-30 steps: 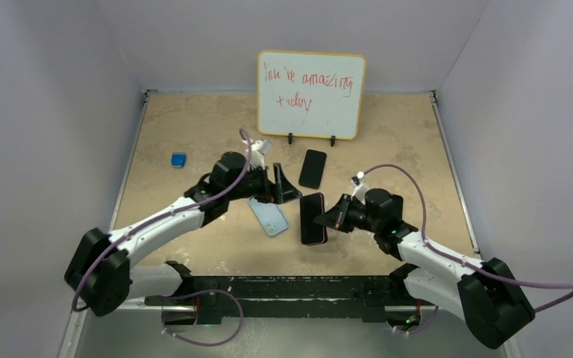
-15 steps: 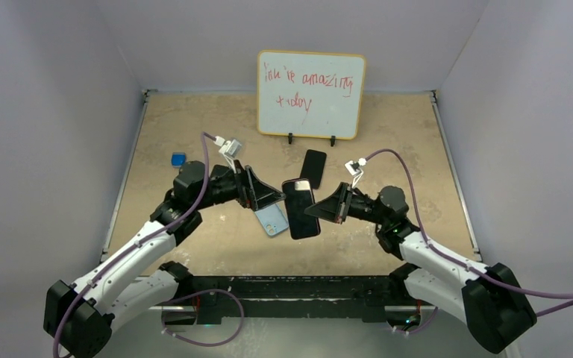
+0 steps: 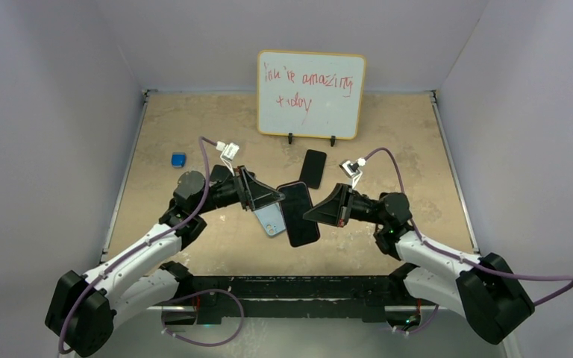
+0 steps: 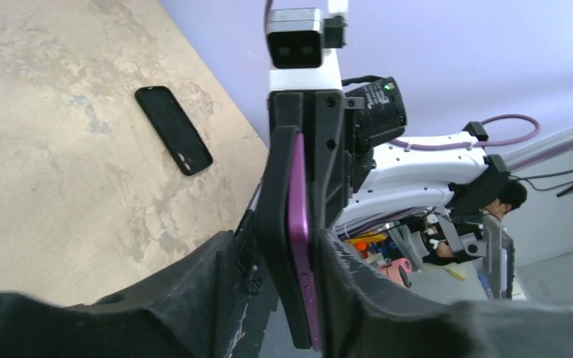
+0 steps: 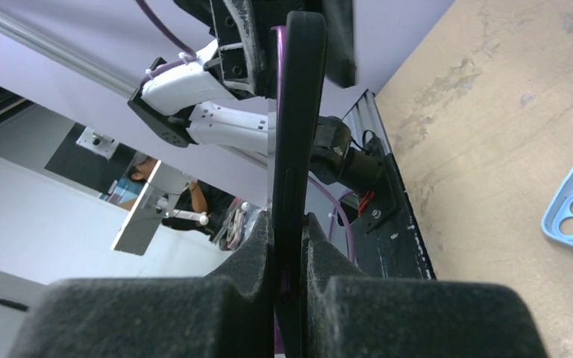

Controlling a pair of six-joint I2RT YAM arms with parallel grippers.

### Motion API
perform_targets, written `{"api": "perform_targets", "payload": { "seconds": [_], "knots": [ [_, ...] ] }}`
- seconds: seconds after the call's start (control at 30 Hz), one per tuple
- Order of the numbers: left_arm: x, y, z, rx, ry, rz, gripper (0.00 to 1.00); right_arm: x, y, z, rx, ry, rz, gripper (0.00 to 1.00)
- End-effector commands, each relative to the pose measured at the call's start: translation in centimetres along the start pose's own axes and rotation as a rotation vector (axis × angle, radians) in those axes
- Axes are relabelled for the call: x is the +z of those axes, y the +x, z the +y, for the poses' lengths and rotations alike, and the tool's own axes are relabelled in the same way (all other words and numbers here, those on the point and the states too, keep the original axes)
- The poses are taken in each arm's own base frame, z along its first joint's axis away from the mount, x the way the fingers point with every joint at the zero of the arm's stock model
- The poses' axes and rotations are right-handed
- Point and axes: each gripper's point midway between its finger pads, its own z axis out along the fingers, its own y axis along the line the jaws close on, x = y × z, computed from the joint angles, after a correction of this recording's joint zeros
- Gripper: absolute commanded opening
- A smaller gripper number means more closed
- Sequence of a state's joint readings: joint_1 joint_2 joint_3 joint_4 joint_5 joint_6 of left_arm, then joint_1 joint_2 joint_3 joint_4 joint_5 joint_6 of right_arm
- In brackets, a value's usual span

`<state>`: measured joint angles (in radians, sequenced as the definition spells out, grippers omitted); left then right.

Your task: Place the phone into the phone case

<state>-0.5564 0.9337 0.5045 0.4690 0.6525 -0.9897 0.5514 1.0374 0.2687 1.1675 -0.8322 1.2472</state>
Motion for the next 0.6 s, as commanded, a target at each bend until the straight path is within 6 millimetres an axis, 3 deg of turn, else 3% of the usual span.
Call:
{"api": "perform_targets", "payload": {
  "seconds": [0.0, 0.13, 0.17, 0.3, 0.37, 0.4, 0.47, 0.57],
  "knots": [
    [0.0, -1.2, -2.3, 0.009, 0.115, -0.051, 0.31, 0.2, -0.3, 2.4, -0.064, -0.095, -0.011, 0.0],
    [0.1, -1.0, -1.9, -0.005, 0.099, -0.039, 0.01, 0.4, -0.4, 1.8, -0.045, -0.08, -0.011, 0.0],
    [0.2, -0.9, -1.5, -0.013, 0.081, -0.033, 0.0, 0.4, -0.4, 1.5, -0.038, -0.073, -0.013, 0.01],
    [0.5, -0.6, -0.1, -0.029, 0.008, -0.002, 0.0, 0.7, -0.7, 0.5, -0.003, -0.042, -0.025, 0.22],
    [0.5, -0.5, 0.3, -0.032, -0.012, 0.003, 0.0, 0.8, -0.8, 0.1, 0.013, -0.03, -0.03, 0.27],
    [0.5, -0.5, 0.3, -0.035, -0.017, 0.003, 0.0, 0.9, -0.8, -0.1, 0.017, -0.025, -0.031, 0.26],
    [0.5, -0.5, 0.4, -0.043, -0.027, 0.006, 0.01, 1.0, -0.9, -0.6, 0.031, -0.012, -0.036, 0.12],
    [0.4, -0.4, 0.3, -0.047, -0.03, 0.01, 0.25, 1.1, -1.6, -0.6, 0.053, -0.014, -0.068, 0.02]
  ]
}}
